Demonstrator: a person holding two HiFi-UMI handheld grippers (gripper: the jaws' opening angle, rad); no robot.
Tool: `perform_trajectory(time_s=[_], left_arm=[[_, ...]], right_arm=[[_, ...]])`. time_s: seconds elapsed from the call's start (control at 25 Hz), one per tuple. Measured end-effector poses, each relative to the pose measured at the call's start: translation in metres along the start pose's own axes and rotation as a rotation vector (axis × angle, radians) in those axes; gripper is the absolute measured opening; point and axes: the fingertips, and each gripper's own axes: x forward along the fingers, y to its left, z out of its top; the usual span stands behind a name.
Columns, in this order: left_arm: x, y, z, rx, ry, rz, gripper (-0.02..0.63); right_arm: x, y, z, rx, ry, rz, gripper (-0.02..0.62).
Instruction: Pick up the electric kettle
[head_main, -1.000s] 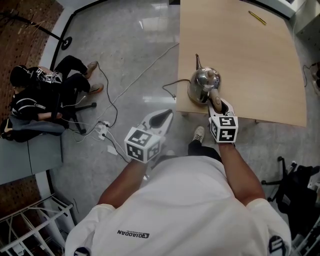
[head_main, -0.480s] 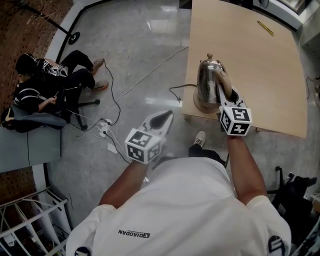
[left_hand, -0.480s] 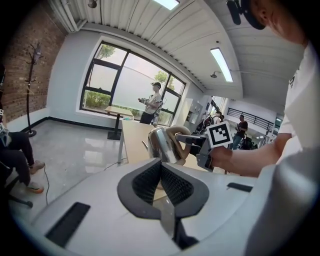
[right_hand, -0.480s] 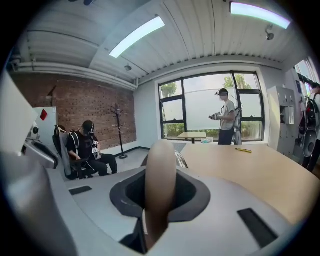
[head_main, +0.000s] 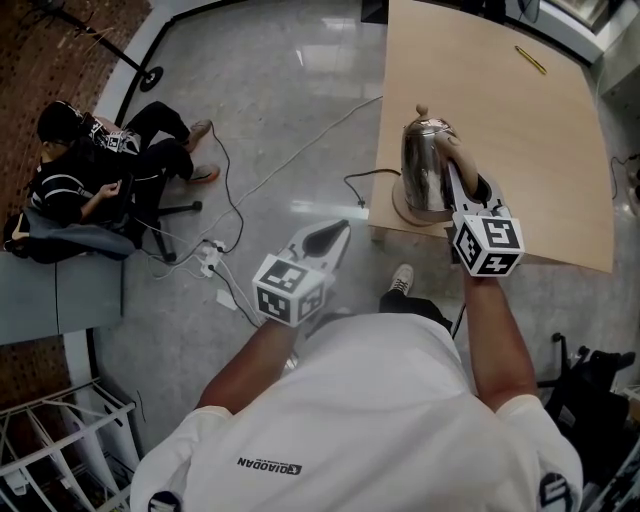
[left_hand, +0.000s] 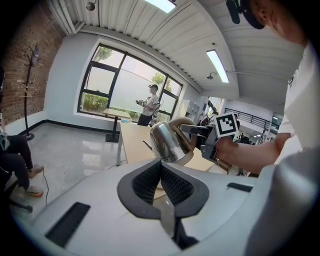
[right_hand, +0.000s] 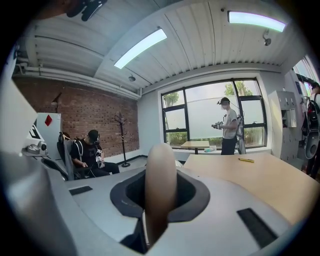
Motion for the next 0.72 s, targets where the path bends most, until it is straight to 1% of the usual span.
perform_trajectory(time_s=[0.24, 0.36, 0.56, 0.72], left_arm=[[-0.013, -0.011, 0.0, 0.022, -0.014, -0.039, -0.005], [-0.02, -0.014, -0.001, 0.042, -0.019, -0.06, -0.005], [-0.034, -0.023, -0.007, 0.058, -0.024, -0.091, -0.005], [-0.049, -0.03, -0.011, 0.059, -0.036, -0.113, -0.005]], right_arm=[[-0.033, 0.018, 0.002, 0.038, 0.014, 0.013, 0.072], [-0.05, 0.03, -0.003, 0.048, 0.021, 0.012, 0.072], [-0.08, 0.049, -0.019, 0.109, 0.031, 0.013, 0.072], [-0.099, 0.067, -0.029, 0.097, 0.056, 0.003, 0.072]])
